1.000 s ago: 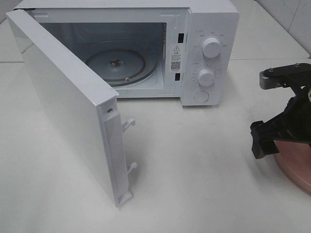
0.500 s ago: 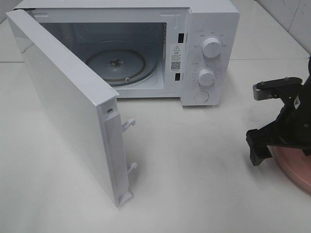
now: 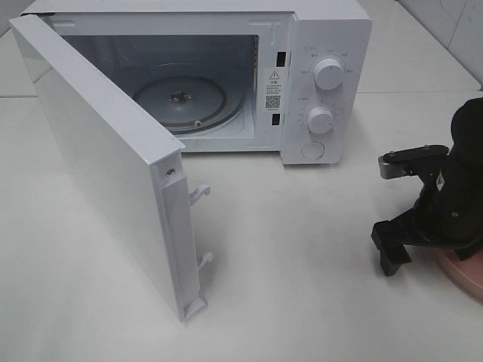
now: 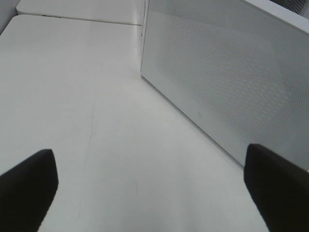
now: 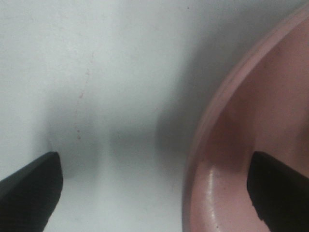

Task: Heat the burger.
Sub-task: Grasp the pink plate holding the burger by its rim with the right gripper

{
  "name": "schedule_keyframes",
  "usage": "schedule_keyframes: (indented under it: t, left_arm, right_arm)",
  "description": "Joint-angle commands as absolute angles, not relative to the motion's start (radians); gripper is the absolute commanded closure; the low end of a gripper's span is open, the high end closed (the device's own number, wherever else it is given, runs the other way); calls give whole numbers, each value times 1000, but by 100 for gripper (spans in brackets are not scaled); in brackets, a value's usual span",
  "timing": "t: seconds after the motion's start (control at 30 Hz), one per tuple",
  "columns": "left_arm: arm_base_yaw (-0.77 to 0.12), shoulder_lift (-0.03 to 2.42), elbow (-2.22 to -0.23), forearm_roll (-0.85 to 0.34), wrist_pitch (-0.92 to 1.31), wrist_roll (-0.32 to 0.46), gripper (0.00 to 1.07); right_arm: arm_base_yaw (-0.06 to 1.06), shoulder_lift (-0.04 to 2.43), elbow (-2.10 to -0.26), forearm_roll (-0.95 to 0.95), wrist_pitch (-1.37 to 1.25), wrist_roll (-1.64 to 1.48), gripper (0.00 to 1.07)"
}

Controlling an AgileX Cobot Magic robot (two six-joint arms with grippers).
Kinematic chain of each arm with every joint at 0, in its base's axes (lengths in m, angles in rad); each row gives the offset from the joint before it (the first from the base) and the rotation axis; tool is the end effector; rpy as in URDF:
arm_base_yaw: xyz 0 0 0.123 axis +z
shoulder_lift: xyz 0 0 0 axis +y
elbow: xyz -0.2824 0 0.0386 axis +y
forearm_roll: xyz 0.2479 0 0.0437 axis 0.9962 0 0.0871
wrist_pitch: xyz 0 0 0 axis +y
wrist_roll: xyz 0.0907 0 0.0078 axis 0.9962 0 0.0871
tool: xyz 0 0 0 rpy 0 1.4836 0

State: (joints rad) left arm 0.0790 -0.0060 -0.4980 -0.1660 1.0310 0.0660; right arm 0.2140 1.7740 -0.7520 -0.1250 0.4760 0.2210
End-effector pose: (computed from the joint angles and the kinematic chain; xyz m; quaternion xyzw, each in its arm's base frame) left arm -0.0039 -0.0133 0.2799 -0.0033 0.8414 -0.0440 0.5386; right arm 0.2708 0.0535 0.1134 -0.0496 0.9950 -0.0150 0.0850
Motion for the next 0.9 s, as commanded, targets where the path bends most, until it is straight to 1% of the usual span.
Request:
schedule_keyframes:
  t: [0.03, 0.17, 0.2, 0.23, 0.27, 0.3, 0.33, 0.37, 0.4, 0.43, 0.47, 0.5, 0.53, 0.57, 0.6, 0.63, 0.67, 0.7, 0.73, 0.77, 0.8, 0.87, 0.9]
  left_arm:
    - [81, -23, -496, -169, 1029, 62, 6]
    - [81, -23, -496, -169, 1029, 62, 6]
    - [81, -23, -496, -169, 1029, 62, 6]
    - [81, -23, -496, -169, 1029, 62, 6]
    - [81, -23, -496, -169, 1029, 62, 6]
    - [81, -23, -496, -169, 1029, 62, 6]
    - [81, -23, -496, -169, 1029, 62, 6]
    - [81, -23, -496, -169, 1029, 62, 6]
    - [81, -23, -496, -169, 1029, 62, 6]
    - [81, -23, -496, -169, 1029, 62, 6]
    - [81, -23, -496, -169, 1029, 62, 6]
    - [81, -23, -496, -169, 1029, 62, 6]
    - [81, -23, -496, -169, 1029, 62, 6]
    - [81, -23, -496, -169, 1029, 62, 6]
    - [81, -23, -496, -169, 1029, 62, 6]
    - [81, -23, -496, -169, 1029, 62, 6]
    - [81, -23, -496, -169, 1029, 62, 6]
    - [81, -23, -496, -169, 1029, 62, 6]
    - [81, -23, -496, -169, 1029, 62, 6]
    - [81, -23, -496, -169, 1029, 62, 6]
    - [81, -23, -496, -169, 1029, 62, 6]
    - [81, -23, -496, -169, 1029, 62, 6]
    - [81, -23, -496, -169, 1029, 62, 6]
  right_arm:
    - [210, 1794, -756, -134, 476, 220, 15]
    - [210, 1794, -756, -142, 474, 220, 19]
    - [210, 1794, -756, -145, 475, 220, 21]
    - [210, 1794, -756, -146, 476, 222, 29]
    - [210, 1794, -756, -146, 476, 222, 29]
    - [210, 1794, -756, -148, 478, 225, 33]
    - [210, 1794, -756, -148, 478, 225, 33]
    - [210, 1794, -756, -148, 481, 226, 43]
    - [210, 1794, -756, -148, 481, 226, 43]
    - [210, 1794, -756, -150, 481, 234, 53]
    - [210, 1794, -756, -152, 481, 241, 58]
    - [210, 1794, -756, -173, 478, 262, 68]
    - [210, 1794, -756, -173, 478, 262, 68]
    - [210, 1794, -756, -203, 478, 280, 78]
    - [210, 1794, -756, -203, 478, 280, 78]
    - [210, 1794, -756, -215, 478, 287, 83]
    - [210, 1794, -756, -226, 478, 303, 92]
    - [210, 1794, -756, -226, 478, 303, 92]
    - [210, 1794, -756, -226, 477, 307, 95]
    - [210, 1794, -756, -226, 468, 316, 103]
    - [210, 1794, -756, -226, 468, 316, 103]
    - [210, 1794, -756, -226, 468, 317, 107]
    - [210, 1794, -756, -226, 468, 317, 107]
